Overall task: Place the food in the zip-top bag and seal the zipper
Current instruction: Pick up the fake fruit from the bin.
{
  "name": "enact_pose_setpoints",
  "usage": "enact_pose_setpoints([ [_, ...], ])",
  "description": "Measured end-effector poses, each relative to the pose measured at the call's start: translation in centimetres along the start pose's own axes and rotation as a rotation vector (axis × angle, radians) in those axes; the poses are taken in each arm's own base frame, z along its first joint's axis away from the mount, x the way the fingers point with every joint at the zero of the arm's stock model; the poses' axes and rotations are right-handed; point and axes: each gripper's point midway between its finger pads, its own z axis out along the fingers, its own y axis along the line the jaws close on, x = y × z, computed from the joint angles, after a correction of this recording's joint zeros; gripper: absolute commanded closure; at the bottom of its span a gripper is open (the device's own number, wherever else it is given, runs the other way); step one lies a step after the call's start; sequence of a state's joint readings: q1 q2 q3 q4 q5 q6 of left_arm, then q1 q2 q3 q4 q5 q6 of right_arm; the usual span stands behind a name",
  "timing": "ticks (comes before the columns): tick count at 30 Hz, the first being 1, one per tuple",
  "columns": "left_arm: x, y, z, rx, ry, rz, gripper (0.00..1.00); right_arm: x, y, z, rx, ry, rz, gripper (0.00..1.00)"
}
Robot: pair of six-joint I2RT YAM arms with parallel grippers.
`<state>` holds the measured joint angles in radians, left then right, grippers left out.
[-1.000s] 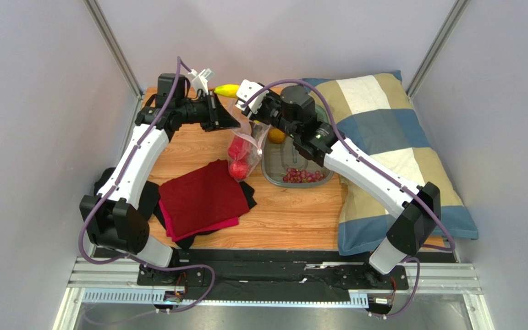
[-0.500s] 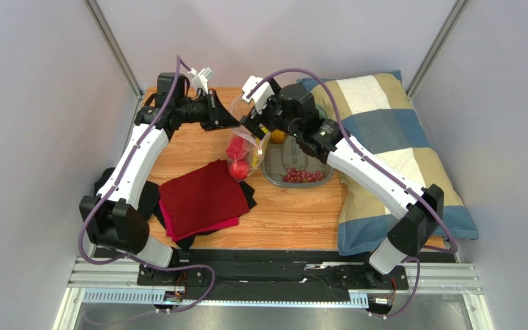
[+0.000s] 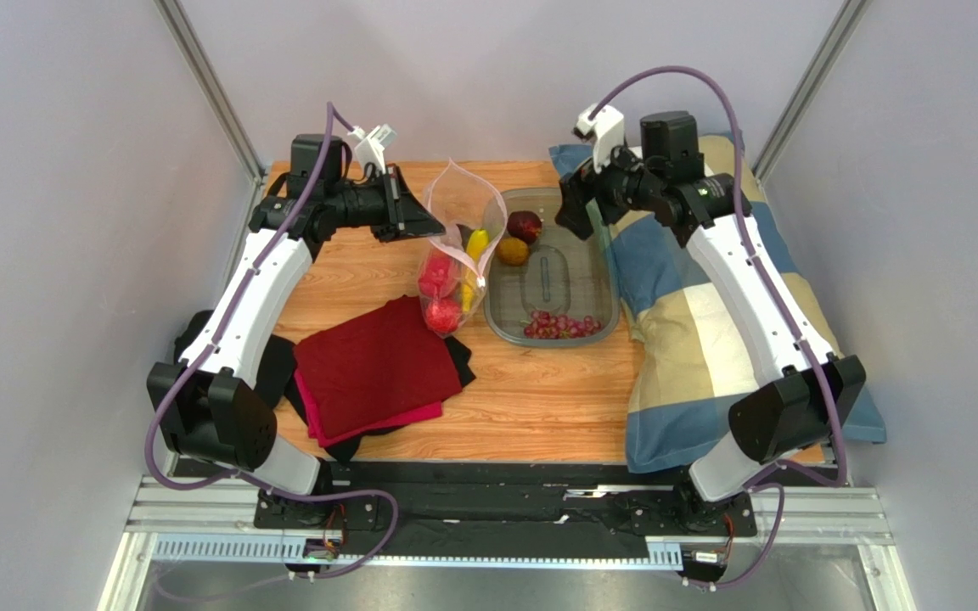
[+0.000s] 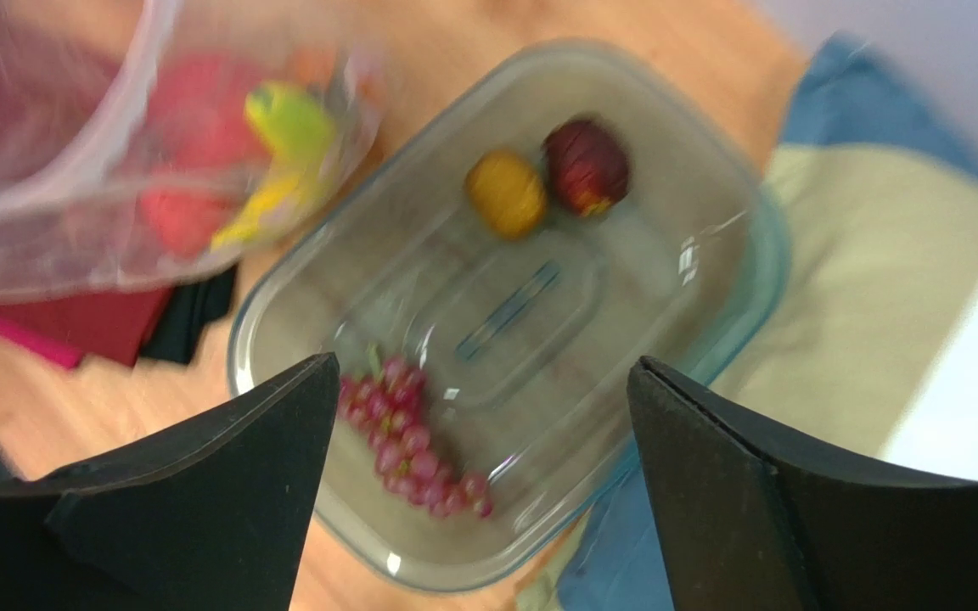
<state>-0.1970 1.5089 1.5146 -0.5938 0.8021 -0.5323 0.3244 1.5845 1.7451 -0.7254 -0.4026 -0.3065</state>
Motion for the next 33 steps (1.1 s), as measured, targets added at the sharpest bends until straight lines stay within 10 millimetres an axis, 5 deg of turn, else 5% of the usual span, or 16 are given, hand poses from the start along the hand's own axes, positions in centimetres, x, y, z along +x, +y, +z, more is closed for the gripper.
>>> enact_pose_setpoints([
  [7,-0.1,-0.1,0.0,0.002,-0.004,0.001,1.0,9.5,2.4,3.5,-0.193,0.304,-0.024,0.25],
  [14,-0.2,-0.1,0.0,0.002,-0.006,0.003,1.0,17.9,2.5,6.8,-0.291,0.559,-0.034,0.25],
  [23,-0.2,0.0,0.0,0.002,-0.007,0.004,1.0,21.9,4.4,8.9,-0.36,0.686,-0.146,0.12],
  [33,-0.2,0.0,0.1,0.0,-0.007,0.003,1.0,26.8,5.8,9.2,-0.416,0.817,-0.21,0.19],
])
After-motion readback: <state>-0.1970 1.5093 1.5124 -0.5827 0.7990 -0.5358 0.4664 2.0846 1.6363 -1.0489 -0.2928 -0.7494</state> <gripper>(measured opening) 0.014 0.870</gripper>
